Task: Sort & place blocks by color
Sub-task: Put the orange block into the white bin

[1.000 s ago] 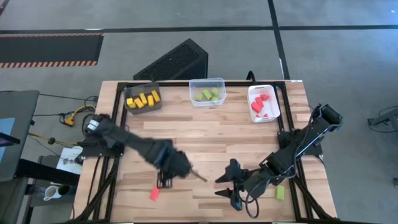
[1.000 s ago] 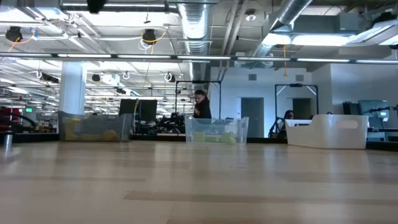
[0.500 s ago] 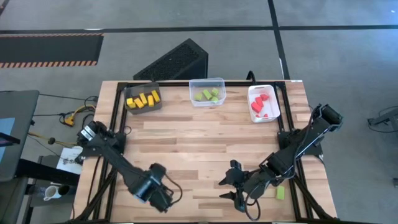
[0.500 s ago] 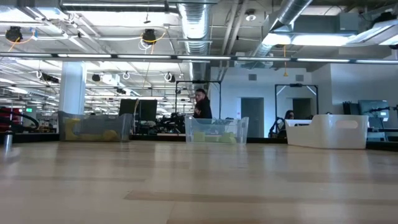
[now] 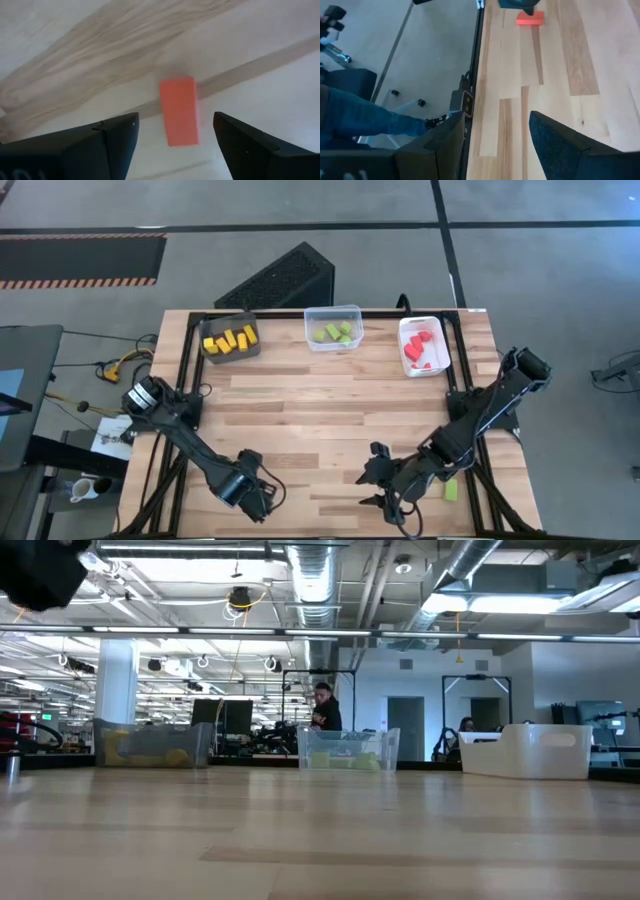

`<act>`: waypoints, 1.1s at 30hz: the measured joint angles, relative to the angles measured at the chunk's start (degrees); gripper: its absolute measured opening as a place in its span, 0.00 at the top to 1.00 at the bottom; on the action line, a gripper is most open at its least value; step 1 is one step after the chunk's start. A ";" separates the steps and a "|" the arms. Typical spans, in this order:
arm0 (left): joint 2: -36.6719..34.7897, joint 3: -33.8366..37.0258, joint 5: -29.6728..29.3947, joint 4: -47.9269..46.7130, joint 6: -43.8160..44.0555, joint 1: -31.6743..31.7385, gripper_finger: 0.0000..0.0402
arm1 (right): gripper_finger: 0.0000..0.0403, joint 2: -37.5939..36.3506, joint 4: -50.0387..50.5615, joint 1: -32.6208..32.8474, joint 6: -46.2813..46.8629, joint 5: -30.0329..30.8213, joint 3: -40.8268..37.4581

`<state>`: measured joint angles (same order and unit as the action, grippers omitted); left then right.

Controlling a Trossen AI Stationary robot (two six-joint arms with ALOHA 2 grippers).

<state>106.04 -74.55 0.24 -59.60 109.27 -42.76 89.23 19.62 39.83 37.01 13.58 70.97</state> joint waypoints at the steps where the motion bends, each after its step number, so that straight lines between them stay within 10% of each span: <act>1: 0.00 0.96 0.17 0.87 -0.12 -0.02 0.40 | 0.39 0.00 0.08 0.04 0.01 -0.18 -0.01; 16: -0.28 11.16 0.66 16.36 2.29 -1.25 0.42 | 0.39 0.00 0.26 0.07 1.57 -0.28 0.01; 26: -0.66 11.25 0.04 15.63 -3.57 -1.16 0.75 | 0.39 0.00 4.24 -0.21 3.57 -0.21 -0.01; 33: -7.77 11.44 -13.09 17.24 -4.68 -0.74 0.78 | 0.39 0.00 5.22 -0.68 3.65 0.30 -0.01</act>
<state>98.27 -63.11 -12.84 -42.36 104.59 -43.51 89.23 24.85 39.14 40.66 13.88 70.96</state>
